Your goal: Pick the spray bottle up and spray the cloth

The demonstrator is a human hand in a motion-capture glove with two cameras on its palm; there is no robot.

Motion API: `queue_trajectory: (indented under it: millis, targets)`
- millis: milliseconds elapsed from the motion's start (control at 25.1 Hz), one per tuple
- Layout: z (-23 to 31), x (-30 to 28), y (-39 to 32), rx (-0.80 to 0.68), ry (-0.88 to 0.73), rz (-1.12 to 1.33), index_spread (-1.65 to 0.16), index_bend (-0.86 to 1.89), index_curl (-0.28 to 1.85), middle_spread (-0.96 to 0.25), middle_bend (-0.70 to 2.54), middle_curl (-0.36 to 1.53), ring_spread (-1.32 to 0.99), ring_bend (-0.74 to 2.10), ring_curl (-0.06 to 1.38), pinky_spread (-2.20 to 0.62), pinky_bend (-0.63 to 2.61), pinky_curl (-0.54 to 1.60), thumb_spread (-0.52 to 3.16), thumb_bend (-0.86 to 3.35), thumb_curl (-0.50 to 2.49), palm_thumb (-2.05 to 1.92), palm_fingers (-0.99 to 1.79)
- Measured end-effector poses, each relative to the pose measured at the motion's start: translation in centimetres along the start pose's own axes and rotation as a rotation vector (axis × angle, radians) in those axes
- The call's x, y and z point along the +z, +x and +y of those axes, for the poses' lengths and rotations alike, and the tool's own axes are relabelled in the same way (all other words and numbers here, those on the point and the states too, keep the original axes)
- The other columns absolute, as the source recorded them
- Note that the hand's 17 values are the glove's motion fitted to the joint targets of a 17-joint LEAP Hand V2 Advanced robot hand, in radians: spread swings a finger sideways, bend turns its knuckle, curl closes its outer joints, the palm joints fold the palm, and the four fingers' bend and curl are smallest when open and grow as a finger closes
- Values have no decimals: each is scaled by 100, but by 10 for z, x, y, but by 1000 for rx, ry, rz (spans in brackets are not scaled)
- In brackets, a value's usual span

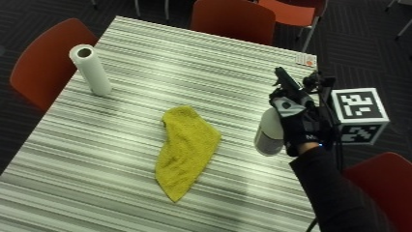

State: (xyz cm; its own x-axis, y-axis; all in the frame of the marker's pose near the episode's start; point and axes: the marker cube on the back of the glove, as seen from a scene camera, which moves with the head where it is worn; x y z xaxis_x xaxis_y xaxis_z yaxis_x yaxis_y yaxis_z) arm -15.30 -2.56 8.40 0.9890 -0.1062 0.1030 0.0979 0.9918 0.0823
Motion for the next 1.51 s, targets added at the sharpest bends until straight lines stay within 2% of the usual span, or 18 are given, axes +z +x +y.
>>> queue_trajectory:
  millis: [279, 638, 917, 1275, 1514]
  targets:
    - [-8, 81, -10, -19, -188, 71, -13, 57, 58, -4, 69, 57, -7, 55, 43, 19, 8, 4, 76, -1, 74, 119, 76]
    - [-25, 107, 14, 26, -207, 158, -13, 56, 59, -4, 69, 57, -8, 56, 44, 19, 8, 4, 75, -1, 75, 119, 76]
    - [-37, 114, 65, 286, -244, 444, -13, 54, 59, -4, 67, 57, -10, 60, 45, 19, 8, 5, 74, -1, 76, 119, 78]
    - [-12, 97, 160, 780, -422, 939, -13, 48, 59, -4, 65, 57, -10, 64, 47, 19, 12, 7, 75, -1, 77, 121, 82]
    - [-3, 94, 178, 817, -425, 1016, -13, 45, 59, -4, 64, 57, -10, 64, 48, 19, 12, 10, 77, -1, 78, 121, 82]
